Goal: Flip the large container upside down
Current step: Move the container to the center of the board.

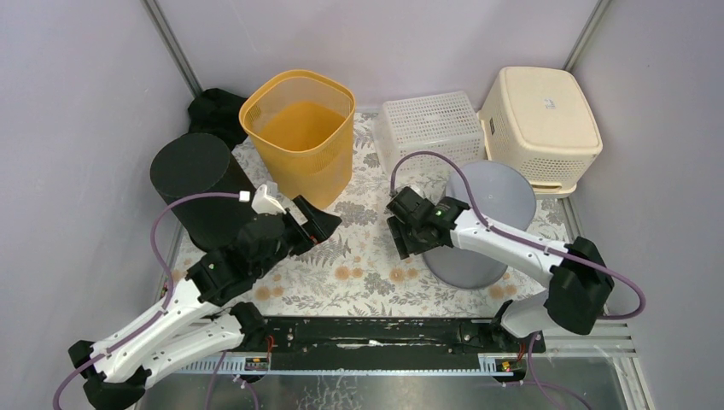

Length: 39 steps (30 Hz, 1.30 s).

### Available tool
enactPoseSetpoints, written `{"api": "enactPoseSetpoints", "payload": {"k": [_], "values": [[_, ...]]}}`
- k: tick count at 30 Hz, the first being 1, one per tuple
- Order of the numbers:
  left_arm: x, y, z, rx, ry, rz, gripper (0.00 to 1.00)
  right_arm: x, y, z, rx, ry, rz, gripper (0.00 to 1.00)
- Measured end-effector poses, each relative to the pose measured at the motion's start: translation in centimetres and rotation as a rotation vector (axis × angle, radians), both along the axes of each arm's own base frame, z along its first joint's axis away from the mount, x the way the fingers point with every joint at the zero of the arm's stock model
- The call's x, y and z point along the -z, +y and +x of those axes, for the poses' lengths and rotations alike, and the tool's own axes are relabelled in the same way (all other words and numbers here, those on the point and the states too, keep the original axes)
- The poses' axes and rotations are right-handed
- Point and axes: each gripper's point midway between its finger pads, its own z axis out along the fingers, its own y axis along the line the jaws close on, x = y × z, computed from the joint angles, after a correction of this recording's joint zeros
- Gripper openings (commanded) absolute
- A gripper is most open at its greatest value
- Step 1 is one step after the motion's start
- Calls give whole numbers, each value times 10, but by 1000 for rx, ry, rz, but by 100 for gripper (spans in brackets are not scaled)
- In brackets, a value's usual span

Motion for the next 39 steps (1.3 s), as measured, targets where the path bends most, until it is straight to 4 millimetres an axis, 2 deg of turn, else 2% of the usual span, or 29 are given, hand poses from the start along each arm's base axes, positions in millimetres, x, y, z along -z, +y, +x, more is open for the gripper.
{"api": "enactPoseSetpoints", "payload": {"k": [5,10,14,19,25,28,39], "values": [[-1,0,0,0,-2,-2,100,16,-17,9,51,2,-57,66],[-1,0,0,2,-4,-1,100,27,-53,32,195,14,-62,66],[-2,1,-1,2,-7,-5,100,23,-74,46,299,-12,-34,67],[-4,2,-1,3,-12,-9,100,18,-87,60,397,-55,34,68],[-4,3,-3,2,-16,-15,100,21,-124,67,558,-63,77,69],[-3,3,-3,3,-15,-13,100,21,-130,69,588,-62,90,70],[3,0,-2,10,0,-1,100,2,-120,69,561,-90,168,73]]}}
